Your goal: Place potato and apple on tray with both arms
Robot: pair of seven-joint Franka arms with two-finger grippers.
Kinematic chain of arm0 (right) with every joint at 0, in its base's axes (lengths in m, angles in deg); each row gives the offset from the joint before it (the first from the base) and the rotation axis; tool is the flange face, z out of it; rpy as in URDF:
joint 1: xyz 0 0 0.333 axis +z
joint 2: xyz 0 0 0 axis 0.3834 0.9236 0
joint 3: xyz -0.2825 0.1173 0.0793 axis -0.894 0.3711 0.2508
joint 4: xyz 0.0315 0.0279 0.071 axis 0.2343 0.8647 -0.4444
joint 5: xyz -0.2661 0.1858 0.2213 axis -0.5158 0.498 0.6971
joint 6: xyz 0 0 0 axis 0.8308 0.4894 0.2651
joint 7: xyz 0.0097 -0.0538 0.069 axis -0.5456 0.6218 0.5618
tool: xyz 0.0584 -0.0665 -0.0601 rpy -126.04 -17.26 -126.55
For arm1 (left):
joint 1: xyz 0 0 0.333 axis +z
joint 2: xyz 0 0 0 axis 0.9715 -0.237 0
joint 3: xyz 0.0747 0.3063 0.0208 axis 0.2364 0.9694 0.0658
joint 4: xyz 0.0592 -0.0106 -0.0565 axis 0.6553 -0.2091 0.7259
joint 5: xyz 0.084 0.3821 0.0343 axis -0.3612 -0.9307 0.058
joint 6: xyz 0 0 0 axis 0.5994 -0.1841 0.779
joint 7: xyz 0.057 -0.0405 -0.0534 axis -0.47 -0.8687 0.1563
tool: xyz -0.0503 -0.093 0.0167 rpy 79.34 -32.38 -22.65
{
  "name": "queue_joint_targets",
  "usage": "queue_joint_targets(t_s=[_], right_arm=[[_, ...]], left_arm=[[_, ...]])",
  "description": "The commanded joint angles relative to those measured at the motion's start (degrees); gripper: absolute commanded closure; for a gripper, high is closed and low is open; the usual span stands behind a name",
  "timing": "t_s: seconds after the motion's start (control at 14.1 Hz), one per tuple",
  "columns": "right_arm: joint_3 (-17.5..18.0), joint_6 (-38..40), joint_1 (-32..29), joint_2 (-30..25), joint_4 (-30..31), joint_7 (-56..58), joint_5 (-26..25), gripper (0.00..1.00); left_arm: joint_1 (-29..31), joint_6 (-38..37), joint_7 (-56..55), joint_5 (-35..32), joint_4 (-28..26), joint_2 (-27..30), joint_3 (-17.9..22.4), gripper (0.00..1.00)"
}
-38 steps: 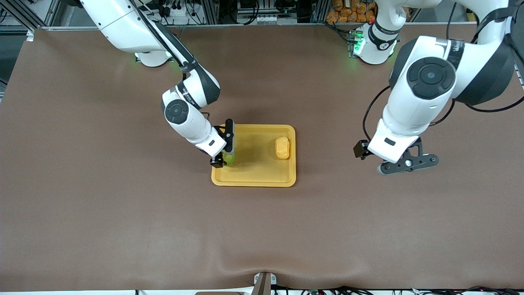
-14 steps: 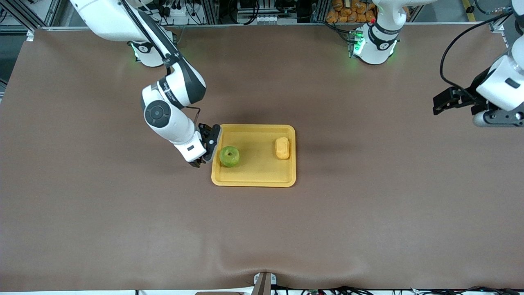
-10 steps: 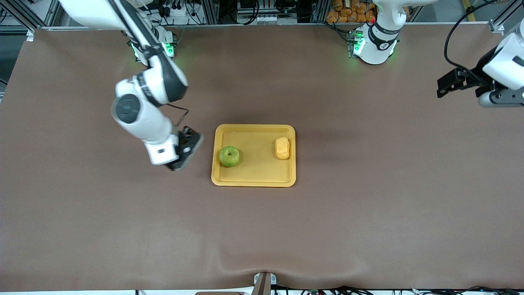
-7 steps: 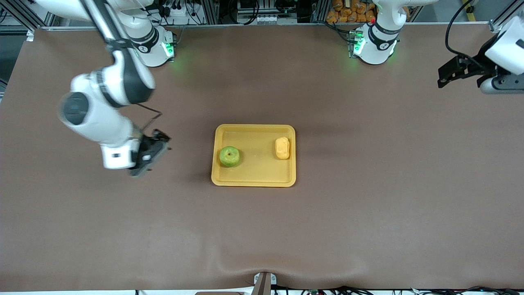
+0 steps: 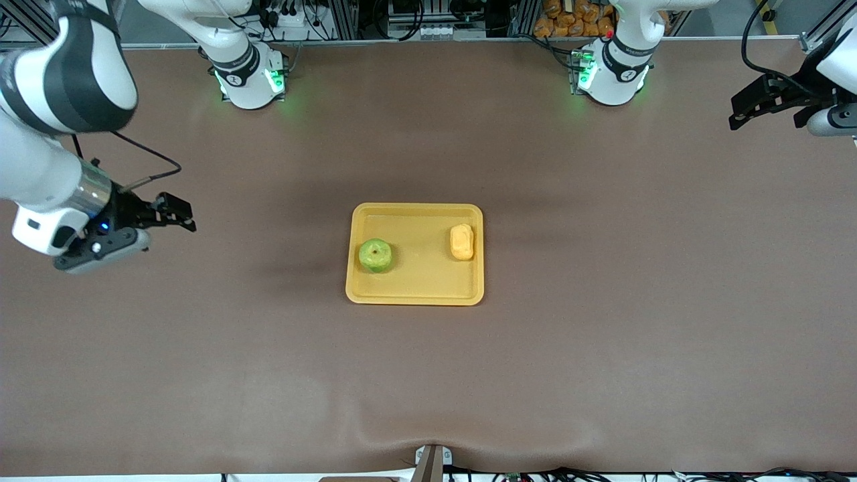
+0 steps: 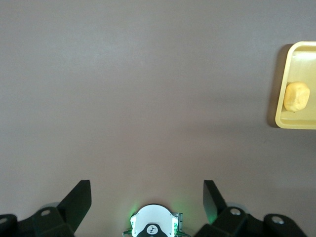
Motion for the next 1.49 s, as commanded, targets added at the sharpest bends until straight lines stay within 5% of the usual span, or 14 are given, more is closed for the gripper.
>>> queue_joint_targets(t_s=[0.0, 0.21, 0.57, 1.42], right_arm=[[-1.7, 3.7, 0.1, -4.4, 0.8, -10.0, 0.4, 0.00], [-8.1, 7.9, 4.8, -6.5, -1.5, -14.5, 0.4, 0.00], [-11.4, 17.8, 5.9, -6.2, -10.2, -17.3, -0.7, 0.00], [-12.6, 18.7, 5.4, -6.5, -10.2, -17.5, -0.7, 0.00]], left_arm=[[-0.4, -0.3, 0.6, 1.3, -1.0, 1.2, 0.5, 0.00], [-0.4, -0.3, -0.4, 1.3, -1.1, 1.3, 0.3, 0.00], [-0.6, -0.3, -0.4, 1.3, -1.0, 1.0, 0.1, 0.00], [-0.5, -0.7, 0.6, 1.1, -0.6, 1.1, 0.1, 0.00]])
